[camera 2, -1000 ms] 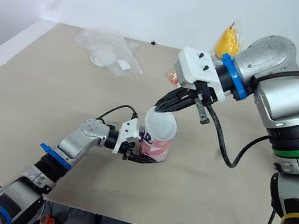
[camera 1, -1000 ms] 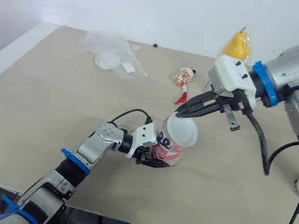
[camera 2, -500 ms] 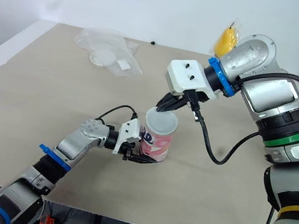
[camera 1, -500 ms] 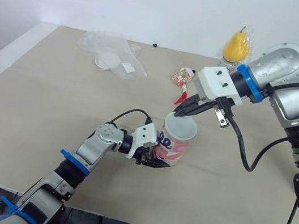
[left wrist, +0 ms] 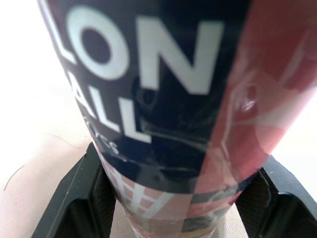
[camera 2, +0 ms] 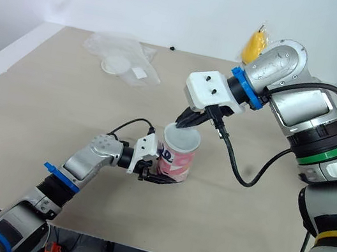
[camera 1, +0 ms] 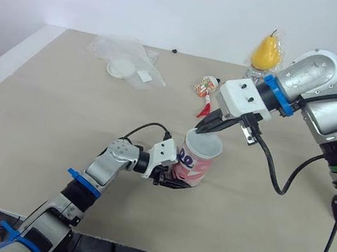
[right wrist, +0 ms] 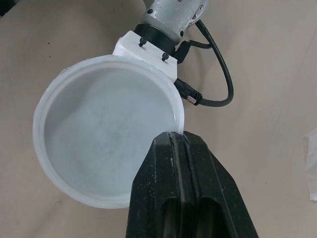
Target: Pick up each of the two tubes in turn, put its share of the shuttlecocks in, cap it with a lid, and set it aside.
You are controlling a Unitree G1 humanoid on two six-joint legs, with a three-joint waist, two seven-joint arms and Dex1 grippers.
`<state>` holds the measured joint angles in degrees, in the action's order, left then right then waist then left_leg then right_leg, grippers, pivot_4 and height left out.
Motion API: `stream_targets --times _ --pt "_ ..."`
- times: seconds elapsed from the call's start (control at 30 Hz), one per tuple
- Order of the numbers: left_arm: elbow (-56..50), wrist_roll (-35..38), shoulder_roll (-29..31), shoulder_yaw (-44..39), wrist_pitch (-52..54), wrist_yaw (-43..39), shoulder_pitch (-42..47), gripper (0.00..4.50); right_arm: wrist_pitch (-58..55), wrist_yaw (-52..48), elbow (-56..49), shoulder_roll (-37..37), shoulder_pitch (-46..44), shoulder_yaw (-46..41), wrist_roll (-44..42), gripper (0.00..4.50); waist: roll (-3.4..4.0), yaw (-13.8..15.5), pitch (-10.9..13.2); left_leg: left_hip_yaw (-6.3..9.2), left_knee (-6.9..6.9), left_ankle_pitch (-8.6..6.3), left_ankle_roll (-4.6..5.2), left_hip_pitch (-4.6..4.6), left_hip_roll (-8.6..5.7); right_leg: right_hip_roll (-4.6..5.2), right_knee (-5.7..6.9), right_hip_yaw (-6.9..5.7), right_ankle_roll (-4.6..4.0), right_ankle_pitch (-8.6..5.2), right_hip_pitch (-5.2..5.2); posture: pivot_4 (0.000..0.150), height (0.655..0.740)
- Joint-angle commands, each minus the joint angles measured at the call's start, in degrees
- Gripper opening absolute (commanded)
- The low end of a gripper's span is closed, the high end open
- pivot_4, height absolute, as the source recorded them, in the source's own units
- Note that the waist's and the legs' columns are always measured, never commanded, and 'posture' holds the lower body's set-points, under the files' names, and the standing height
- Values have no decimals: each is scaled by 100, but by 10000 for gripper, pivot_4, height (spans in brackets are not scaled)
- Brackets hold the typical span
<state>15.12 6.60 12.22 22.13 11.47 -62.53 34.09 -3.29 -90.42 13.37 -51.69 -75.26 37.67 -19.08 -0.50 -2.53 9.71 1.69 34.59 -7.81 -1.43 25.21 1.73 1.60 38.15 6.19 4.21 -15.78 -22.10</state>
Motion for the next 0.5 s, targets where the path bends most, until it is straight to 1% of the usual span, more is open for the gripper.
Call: stream_targets --times 0.03,0.07,0.1,0.2,0.23,0.27,0.37,0.5 --pt "175 -177 96 166 161 7 -126 28151 6 -208 -23 -111 -119 34 -27 382 0 0 0 0 0 0 0 0 0 0 0 0 1 0 0 1500 7400" --pt "181 -176 99 163 162 7 -121 28151 -65 -208 -29 -123 -122 49 -41 382 0 0 0 0 0 0 0 0 0 0 0 0 0 0 0 1500 7400" --pt "183 -176 102 162 162 6 -118 28151 -114 -208 -36 -144 -121 68 -60 3356 0 0 0 0 0 0 0 0 0 0 0 0 0 0 0 1500 7400" --pt "183 -165 100 157 174 3 -107 28151 -54 -208 14 -127 -84 -5 -24 13877 0 -3 0 0 0 0 0 0 0 0 0 0 -3 -1 0 1500 7400" --pt "180 -163 100 156 177 2 -107 28151 -49 -208 15 -127 -76 -20 -31 19412 0 -4 0 -1 0 0 0 -2 0 0 0 1 -3 -1 1 1500 7400" --pt "177 -161 102 156 178 1 -108 28151 -119 -208 7 -118 -52 -82 -87 22159 0 -4 0 -1 0 0 0 -2 1 0 0 1 -3 -2 1 1500 7400" --pt "163 -158 112 153 186 -1 -117 28151 -357 -208 -31 -108 25 -284 -245 22159 0 -5 0 -1 -1 0 0 -2 2 -1 0 0 -3 -2 0 1500 7400" --pt "122 -163 136 148 215 14 -139 28151 -1060 -169 -58 -11 192 -1000 -600 22159 -1 -4 1 0 -1 0 0 0 2 0 0 0 -4 -1 0 1500 7400"
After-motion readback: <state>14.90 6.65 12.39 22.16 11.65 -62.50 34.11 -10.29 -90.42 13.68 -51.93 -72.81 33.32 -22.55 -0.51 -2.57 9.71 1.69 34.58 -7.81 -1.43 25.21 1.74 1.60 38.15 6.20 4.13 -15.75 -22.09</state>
